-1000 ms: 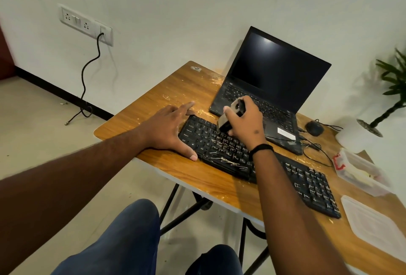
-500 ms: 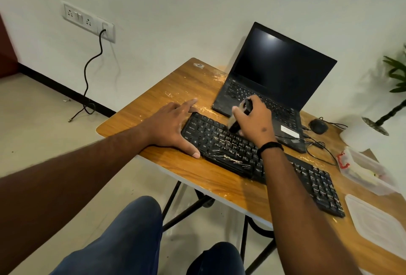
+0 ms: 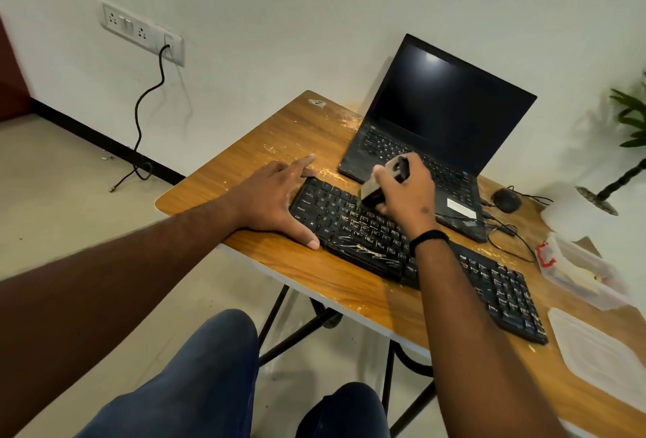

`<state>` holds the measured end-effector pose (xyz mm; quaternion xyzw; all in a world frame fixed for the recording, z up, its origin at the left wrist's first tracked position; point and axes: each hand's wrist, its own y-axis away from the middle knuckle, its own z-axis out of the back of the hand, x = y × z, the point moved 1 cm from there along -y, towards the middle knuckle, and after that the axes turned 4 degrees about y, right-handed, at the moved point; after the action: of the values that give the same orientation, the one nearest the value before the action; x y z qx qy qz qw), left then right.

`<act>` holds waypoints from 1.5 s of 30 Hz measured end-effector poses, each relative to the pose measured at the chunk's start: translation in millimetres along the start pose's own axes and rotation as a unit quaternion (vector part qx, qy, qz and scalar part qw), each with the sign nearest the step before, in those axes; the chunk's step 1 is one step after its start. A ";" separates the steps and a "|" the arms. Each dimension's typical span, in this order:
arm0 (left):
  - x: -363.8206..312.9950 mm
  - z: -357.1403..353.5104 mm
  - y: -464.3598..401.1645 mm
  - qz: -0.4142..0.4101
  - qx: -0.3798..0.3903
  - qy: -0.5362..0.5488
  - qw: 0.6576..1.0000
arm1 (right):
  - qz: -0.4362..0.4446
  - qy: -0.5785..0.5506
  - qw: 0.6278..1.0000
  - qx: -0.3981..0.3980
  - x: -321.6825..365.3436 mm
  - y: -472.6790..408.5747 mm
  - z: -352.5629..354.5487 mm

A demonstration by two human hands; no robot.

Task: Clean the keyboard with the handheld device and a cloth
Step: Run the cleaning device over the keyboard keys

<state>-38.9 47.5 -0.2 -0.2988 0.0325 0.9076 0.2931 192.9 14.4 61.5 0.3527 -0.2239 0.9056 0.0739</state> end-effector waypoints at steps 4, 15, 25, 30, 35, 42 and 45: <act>1.3 -0.5 -0.7 -0.001 -0.002 -0.003 1.000 | -0.058 -0.094 0.991 -0.079 -9.9 2.3 18.2; 4.5 -1.7 -1.9 0.004 0.000 0.001 1.000 | -0.046 -0.088 0.993 0.059 -12.8 19.9 10.7; 4.8 -1.9 -2.5 0.010 0.004 -0.003 1.000 | -0.041 -0.082 0.993 0.073 -7.9 20.5 17.6; 4.2 -1.2 -1.9 0.005 0.001 -0.007 1.000 | -0.053 -0.089 0.992 0.077 -8.7 23.1 15.1; 5.2 -1.8 -2.8 0.002 0.002 -0.002 1.000 | -0.025 -0.053 0.998 0.028 -3.6 22.2 14.4; 6.2 -2.8 -3.3 0.000 -0.002 -0.006 1.000 | 0.004 -0.034 0.996 0.081 2.5 22.0 12.2; 6.0 -2.5 -3.1 -0.006 -0.002 -0.008 1.000 | 0.026 0.005 1.000 0.014 5.6 25.1 5.9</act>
<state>-39.8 52.5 -5.3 -0.2926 0.0269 0.9082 0.2981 184.9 -10.8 60.3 0.3431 -0.2196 0.9121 0.0469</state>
